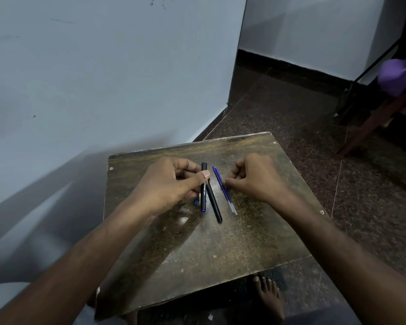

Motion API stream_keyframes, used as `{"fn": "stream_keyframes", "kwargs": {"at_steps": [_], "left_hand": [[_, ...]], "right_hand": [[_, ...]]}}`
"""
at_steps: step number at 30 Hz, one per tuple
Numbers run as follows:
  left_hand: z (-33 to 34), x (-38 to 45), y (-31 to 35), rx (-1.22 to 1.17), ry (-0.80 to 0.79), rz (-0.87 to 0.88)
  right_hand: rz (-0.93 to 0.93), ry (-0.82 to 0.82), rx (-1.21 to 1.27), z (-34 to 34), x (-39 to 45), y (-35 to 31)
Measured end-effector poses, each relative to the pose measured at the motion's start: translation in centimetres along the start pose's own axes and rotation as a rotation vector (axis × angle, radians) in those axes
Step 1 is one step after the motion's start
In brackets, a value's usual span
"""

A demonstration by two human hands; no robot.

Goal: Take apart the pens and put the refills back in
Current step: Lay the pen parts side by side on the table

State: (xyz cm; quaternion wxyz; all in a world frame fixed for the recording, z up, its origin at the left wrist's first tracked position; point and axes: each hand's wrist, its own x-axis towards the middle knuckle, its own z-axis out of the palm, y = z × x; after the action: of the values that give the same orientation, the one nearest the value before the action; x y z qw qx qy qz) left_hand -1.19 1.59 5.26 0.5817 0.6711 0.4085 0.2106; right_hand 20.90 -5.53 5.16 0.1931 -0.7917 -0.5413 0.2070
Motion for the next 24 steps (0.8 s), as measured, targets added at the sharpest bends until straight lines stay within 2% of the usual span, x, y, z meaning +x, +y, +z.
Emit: {"fn": "stream_keyframes", "kwargs": {"at_steps": [6,12,24], "left_hand": [[-0.2,0.0,0.0,0.006,0.004,-0.004],[-0.2,-0.1,0.2,0.009,-0.001,0.000],[0.3,-0.4,0.4,0.033,0.000,-0.002]], "right_hand": [[-0.003,0.015,-0.062,0.2,0.2,0.1],[0.008,0.138,-0.108,-0.6,0.3,0.6],[0.077,-0.052,-0.262,0.3,0.3,-0.6]]}}
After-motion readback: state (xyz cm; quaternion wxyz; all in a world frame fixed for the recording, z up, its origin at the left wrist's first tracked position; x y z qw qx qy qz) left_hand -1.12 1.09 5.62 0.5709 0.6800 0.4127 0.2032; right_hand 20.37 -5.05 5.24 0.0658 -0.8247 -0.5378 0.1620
